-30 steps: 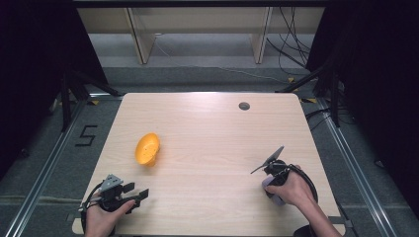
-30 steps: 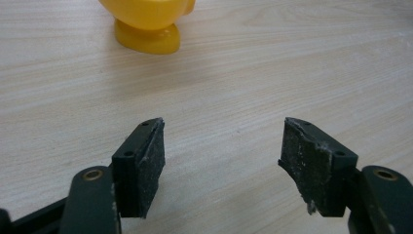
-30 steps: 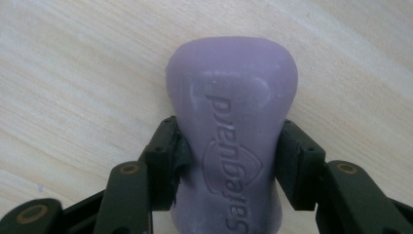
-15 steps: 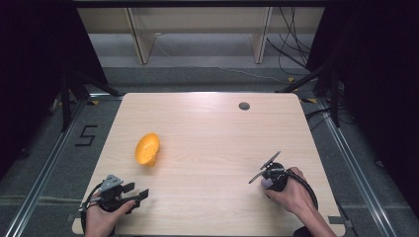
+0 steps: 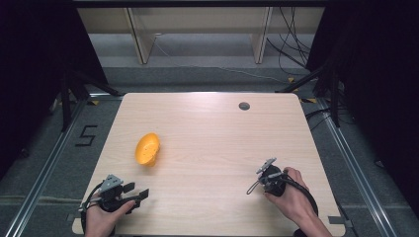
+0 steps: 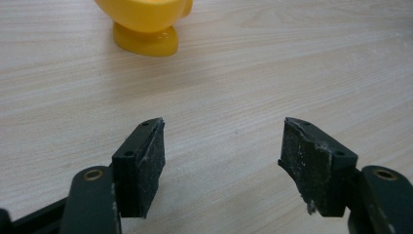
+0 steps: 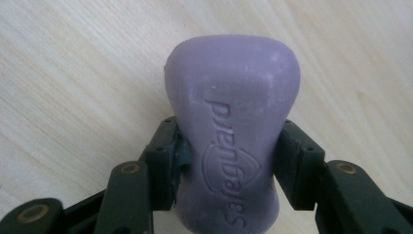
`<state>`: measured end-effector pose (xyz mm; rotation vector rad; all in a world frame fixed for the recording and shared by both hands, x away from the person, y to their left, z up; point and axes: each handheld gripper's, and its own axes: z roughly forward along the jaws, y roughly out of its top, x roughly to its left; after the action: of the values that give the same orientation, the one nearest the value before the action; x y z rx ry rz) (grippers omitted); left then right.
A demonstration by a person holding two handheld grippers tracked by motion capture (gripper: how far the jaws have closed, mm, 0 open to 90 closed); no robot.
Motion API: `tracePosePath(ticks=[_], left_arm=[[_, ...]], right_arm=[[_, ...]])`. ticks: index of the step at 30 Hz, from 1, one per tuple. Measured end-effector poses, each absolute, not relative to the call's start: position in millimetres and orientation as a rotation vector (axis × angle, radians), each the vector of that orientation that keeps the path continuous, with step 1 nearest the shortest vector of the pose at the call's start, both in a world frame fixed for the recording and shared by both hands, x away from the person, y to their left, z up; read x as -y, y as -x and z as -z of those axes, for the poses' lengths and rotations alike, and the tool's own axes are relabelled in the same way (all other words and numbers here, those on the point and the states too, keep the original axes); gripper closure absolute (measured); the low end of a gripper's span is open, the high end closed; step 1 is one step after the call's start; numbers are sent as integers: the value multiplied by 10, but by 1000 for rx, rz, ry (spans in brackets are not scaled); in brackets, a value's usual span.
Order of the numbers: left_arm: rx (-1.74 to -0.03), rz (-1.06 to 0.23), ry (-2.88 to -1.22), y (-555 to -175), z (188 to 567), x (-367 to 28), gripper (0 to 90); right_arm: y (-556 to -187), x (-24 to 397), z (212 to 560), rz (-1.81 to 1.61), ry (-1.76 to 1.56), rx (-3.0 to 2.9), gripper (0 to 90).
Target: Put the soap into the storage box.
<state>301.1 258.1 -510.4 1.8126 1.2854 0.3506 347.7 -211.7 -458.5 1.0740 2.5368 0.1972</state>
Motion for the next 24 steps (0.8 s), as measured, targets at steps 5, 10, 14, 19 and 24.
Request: tracePosePath(ticks=[5,10,14,19,24], left_arm=[[-1287,-355,-1809,-3007,5100,-2591,324],[-1300,-353,-1800,-3003,5099,-2591,324],[-1279,-358,-1812,-3007,5097,-2598,324],[-1278,-359,-1814,-3007,5095,-2600,324],[-1285,-354,-1806,-3005,5095,-2593,324]], right_arm=[[-3422,2066,4543,-218,-981,-2491,502],[-3399,2048,4510,-250,-922,-2444,502],[-3369,2029,4491,-274,-834,-2386,502],[-3352,2029,4479,-285,-716,-2340,502],[-3323,2019,4463,-276,-625,-2321,502]])
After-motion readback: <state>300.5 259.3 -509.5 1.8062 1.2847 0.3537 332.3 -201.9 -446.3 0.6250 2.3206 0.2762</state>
